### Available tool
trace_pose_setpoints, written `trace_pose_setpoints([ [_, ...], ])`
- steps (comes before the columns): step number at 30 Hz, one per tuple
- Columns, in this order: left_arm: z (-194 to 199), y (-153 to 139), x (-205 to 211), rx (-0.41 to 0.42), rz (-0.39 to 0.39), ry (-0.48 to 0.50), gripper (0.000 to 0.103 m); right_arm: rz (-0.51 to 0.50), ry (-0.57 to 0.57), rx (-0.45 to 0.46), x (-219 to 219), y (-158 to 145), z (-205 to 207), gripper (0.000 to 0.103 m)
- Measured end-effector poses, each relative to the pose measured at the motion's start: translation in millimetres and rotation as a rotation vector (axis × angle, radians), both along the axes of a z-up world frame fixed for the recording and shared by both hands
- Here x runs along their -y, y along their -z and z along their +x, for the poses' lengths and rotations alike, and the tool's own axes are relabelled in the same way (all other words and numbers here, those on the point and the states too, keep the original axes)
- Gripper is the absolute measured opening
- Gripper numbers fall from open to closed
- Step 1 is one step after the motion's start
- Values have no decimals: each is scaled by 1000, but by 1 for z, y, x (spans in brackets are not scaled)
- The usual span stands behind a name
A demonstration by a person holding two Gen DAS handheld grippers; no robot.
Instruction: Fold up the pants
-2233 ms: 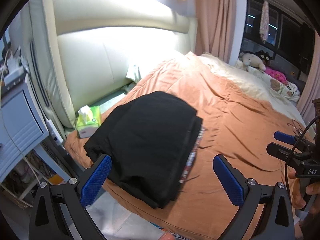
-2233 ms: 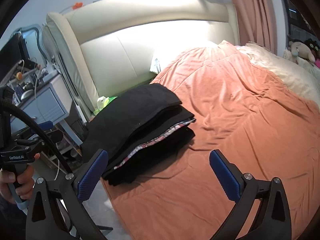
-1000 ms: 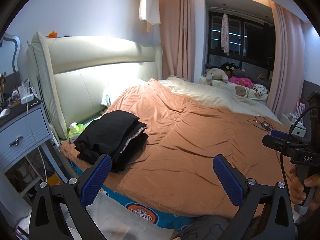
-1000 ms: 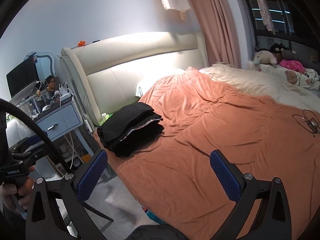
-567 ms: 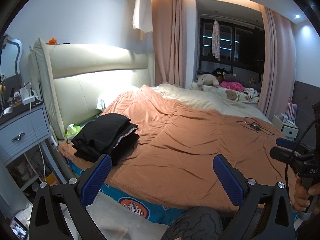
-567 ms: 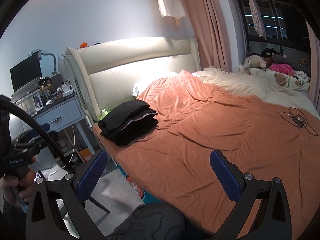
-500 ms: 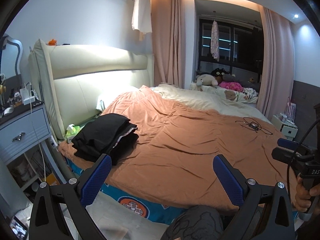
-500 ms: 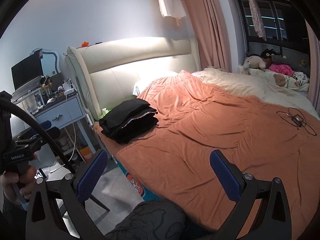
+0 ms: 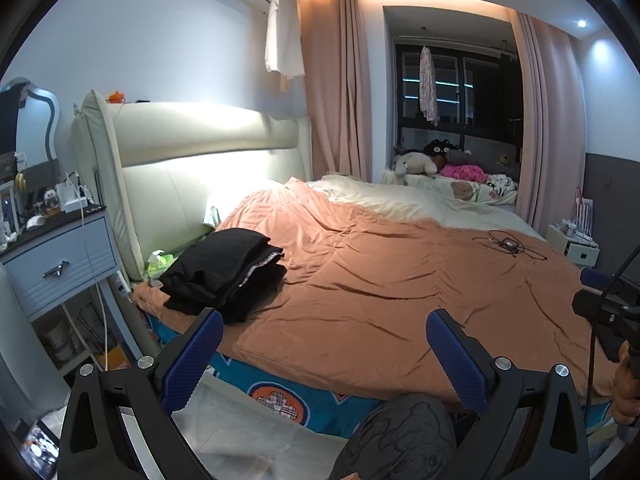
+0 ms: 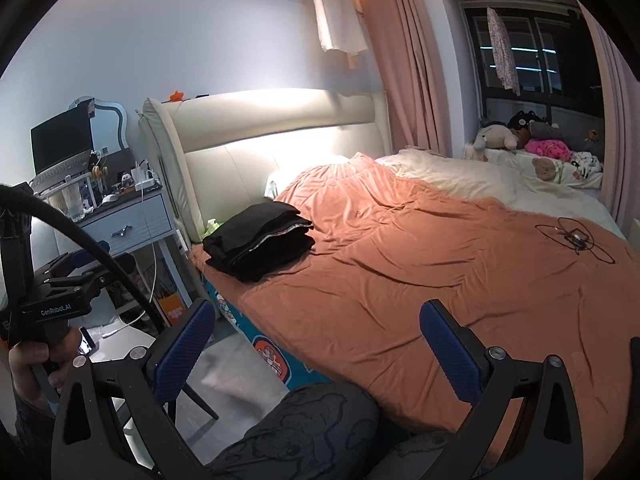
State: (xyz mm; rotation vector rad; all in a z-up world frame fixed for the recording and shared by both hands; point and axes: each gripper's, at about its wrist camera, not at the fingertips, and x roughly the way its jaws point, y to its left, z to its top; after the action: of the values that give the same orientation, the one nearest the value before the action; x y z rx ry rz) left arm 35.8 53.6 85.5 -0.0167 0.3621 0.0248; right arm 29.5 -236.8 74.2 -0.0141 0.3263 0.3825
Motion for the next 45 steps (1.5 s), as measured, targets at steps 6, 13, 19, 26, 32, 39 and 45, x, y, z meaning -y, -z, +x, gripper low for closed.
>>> trace_pose_setpoints([
  [6,-16,16,-2,12,-5,0,103,-4,44,-10,-7,16,-12,103],
  [13,-25,28,-4,25,2,2,103,14,82,7,-16,30,-21,103],
  [19,-27,32,-11,26,-10,-12,103,0,79,-8,-25,41,-18,103],
  [26,-26,36,-14,22,-19,-28,103,-12,69,-26,-26,39,-13,103],
  [32,-26,38,-14,15,-14,-34,103,-13,76,-23,-24,37,-15,103],
  [39,-27,39,-13,16,-11,-35,103,-13,74,-28,-24,41,-20,103],
  [45,-29,38,-15,20,-7,-41,103,-15,73,-26,-23,40,-22,103],
])
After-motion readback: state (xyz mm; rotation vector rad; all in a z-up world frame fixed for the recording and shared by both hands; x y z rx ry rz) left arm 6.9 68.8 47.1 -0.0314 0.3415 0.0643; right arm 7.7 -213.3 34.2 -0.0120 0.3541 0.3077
